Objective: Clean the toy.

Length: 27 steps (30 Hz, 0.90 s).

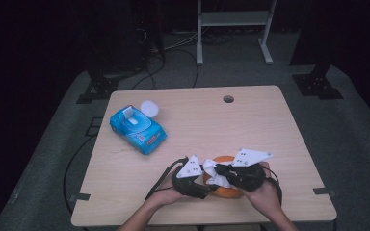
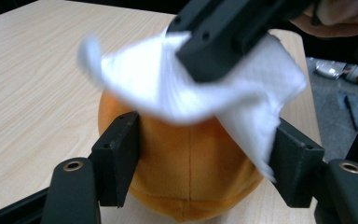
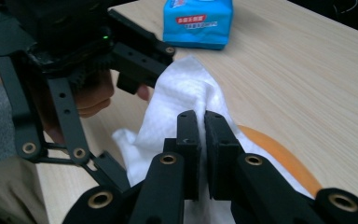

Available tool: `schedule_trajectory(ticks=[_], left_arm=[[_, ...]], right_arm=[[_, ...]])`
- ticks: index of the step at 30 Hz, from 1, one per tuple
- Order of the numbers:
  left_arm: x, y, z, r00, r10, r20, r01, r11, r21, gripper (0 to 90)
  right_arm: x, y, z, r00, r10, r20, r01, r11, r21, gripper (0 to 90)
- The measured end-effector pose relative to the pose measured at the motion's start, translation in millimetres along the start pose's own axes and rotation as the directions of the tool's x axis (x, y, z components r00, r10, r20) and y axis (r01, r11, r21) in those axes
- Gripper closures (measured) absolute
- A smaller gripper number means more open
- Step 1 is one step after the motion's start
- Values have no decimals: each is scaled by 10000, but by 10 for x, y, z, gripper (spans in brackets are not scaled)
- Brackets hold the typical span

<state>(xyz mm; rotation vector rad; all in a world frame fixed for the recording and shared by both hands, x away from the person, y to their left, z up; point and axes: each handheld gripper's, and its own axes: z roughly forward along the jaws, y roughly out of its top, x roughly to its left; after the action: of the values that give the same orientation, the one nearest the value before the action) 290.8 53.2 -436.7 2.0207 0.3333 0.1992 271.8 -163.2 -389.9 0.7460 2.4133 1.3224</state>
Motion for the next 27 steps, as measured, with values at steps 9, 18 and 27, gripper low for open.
schedule_trajectory(ticks=[9,18,27], left_arm=[[59,-19,-16,9997,-232,-80,232,9997,-6,278],[55,-33,-1,9994,-340,-70,339,9991,-236,303],[171,-102,-65,9978,-660,-58,658,9975,-263,281]], right_arm=[[-365,-201,-178,9899,1277,615,-1274,9918,-89,848],[-187,-122,-45,9968,801,-71,-802,9968,-37,847],[-376,-289,-166,9878,1531,295,-1536,9880,143,847]])
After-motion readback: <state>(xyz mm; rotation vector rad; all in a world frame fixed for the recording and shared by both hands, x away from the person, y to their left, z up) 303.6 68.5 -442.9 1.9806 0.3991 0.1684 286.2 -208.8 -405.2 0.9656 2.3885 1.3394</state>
